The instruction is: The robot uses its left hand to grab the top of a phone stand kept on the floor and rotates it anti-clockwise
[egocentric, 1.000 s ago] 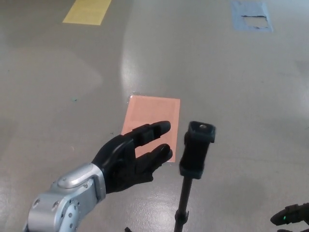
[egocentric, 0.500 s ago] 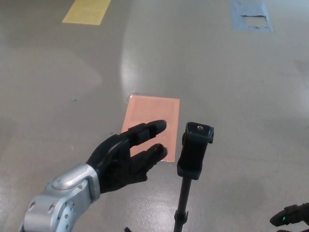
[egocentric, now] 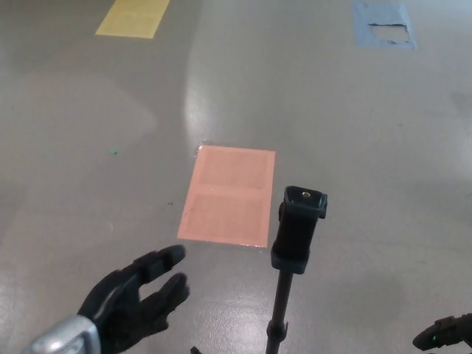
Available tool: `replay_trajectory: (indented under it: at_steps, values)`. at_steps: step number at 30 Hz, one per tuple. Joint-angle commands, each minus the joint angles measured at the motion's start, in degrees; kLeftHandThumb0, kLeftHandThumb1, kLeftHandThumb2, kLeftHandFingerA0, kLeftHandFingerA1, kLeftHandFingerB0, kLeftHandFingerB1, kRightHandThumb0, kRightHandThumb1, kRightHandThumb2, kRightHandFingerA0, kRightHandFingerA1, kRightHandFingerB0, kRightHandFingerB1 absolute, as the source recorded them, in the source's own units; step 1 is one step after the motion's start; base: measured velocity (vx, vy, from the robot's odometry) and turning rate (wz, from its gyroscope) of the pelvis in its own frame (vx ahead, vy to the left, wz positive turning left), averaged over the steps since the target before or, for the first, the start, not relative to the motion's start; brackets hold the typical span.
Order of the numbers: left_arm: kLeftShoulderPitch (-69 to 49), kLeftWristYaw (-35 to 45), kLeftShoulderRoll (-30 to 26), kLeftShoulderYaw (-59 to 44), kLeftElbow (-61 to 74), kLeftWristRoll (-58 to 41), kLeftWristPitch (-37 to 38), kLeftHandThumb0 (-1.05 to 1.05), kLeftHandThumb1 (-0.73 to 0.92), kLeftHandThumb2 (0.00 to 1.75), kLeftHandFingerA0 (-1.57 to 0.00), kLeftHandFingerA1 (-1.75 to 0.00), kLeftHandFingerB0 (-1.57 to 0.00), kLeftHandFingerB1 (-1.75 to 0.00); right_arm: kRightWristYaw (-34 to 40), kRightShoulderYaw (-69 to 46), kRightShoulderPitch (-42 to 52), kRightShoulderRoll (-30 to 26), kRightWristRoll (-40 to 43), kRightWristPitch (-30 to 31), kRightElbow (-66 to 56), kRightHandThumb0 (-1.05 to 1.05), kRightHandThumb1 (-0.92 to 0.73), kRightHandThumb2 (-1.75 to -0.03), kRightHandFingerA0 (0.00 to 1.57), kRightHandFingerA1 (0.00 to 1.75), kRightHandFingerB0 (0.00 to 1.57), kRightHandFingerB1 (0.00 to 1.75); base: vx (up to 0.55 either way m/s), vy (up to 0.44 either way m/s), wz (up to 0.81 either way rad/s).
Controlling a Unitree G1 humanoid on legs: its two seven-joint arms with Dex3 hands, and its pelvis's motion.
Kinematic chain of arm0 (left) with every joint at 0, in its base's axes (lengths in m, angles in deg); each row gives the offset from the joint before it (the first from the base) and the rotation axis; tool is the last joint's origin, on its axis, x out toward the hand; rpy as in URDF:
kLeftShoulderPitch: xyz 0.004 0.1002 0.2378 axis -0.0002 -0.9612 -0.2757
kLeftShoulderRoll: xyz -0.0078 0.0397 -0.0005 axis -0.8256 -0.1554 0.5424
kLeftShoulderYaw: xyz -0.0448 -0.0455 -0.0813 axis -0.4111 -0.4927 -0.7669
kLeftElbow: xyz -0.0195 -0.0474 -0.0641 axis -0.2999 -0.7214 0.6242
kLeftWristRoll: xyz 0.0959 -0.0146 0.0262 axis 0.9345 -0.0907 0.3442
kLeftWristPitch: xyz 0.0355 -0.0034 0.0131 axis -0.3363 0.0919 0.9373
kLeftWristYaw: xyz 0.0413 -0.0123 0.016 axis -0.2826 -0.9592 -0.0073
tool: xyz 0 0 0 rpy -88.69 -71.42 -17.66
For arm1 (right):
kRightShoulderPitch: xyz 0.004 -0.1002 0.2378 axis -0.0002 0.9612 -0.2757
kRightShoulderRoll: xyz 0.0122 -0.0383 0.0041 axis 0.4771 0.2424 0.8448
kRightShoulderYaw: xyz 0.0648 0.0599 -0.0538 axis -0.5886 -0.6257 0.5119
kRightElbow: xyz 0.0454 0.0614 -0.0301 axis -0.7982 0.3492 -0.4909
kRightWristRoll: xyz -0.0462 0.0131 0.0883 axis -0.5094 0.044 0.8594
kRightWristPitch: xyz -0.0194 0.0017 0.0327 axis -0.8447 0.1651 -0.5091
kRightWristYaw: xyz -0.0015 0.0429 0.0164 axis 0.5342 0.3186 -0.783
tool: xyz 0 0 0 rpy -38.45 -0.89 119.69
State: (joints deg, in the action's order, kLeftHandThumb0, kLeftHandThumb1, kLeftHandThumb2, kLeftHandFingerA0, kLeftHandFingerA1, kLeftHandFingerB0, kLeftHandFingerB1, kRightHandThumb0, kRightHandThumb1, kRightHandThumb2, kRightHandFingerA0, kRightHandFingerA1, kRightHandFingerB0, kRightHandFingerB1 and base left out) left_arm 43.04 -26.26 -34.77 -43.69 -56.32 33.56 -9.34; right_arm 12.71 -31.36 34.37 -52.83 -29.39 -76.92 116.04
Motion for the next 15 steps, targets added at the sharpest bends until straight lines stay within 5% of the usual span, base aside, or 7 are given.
replay_trajectory:
  at_steps: [1, 2, 6, 7, 10, 13, 15]
  values:
    - [-3.85, -2.73, -5.51, -2.28, -10.51, 8.15, 19.89, -0.81, 0.60, 0.93, -0.07, -0.31, -0.06, -0.16, 0.38, -0.15, 2.36, -1.22, -0.12, -0.71, 0.50, -0.53, -0.68, -0.95, 0.56, 0.61, 0.34, 0.49, 0.00, 0.000, 0.00]
    - [-4.31, -4.18, -6.35, -1.89, -12.13, 9.76, 22.13, -0.76, 0.59, 0.95, -0.03, -0.35, -0.06, -0.22, 0.52, -0.15, 2.49, -1.07, -0.12, -0.57, 0.58, -0.49, -0.82, -0.65, 0.62, 0.48, 0.39, 0.34, 0.00, 0.000, 0.00]
    - [-4.82, -6.86, -8.45, -1.06, -16.73, 12.83, 26.26, -0.76, 0.59, 0.93, -0.05, -0.37, -0.07, -0.22, 1.00, -0.30, 2.75, -0.54, 0.04, -0.18, 0.82, -0.53, -0.68, -0.94, 0.55, 0.60, 0.32, 0.48, 0.00, 0.000, 0.00]
    - [-4.47, -9.56, -10.72, 1.08, -20.74, 16.36, 28.35, -0.80, 0.61, 0.94, -0.08, -0.39, -0.08, -0.23, 1.22, -0.76, 3.05, -0.23, 0.52, -0.03, 0.81, -0.48, -0.81, -0.65, 0.62, 0.48, 0.36, 0.33, 0.00, 0.000, 0.00]
    - [-3.56, -13.95, -13.94, 5.98, -25.43, 22.76, 30.84, -0.74, 0.58, 0.94, -0.05, -0.42, -0.04, -0.28, 1.35, -1.28, 3.77, -0.19, 1.05, 0.05, 0.73, -0.48, -0.81, -0.65, 0.62, 0.47, 0.36, 0.33, 0.00, 0.000, 0.00]
    - [-2.08, -15.92, -16.57, 10.76, -28.70, 27.39, 30.12, -0.36, 0.44, 1.00, -0.01, -0.47, 0.00, -0.46, 1.61, -1.28, 4.61, -0.17, 1.01, 0.07, 0.65, -0.54, -0.68, -0.94, 0.55, 0.60, 0.32, 0.47, 0.00, 0.000, 0.00]
    - [-1.42, -15.53, -16.86, 12.35, -31.01, 27.29, 28.35, -0.61, 0.68, 0.60, -0.27, -0.34, -0.20, -0.28, 1.94, -1.44, 5.97, -0.54, 1.12, -0.66, 0.27, -0.54, -0.67, -0.94, 0.56, 0.61, 0.32, 0.47, 0.00, 0.000, 0.00]
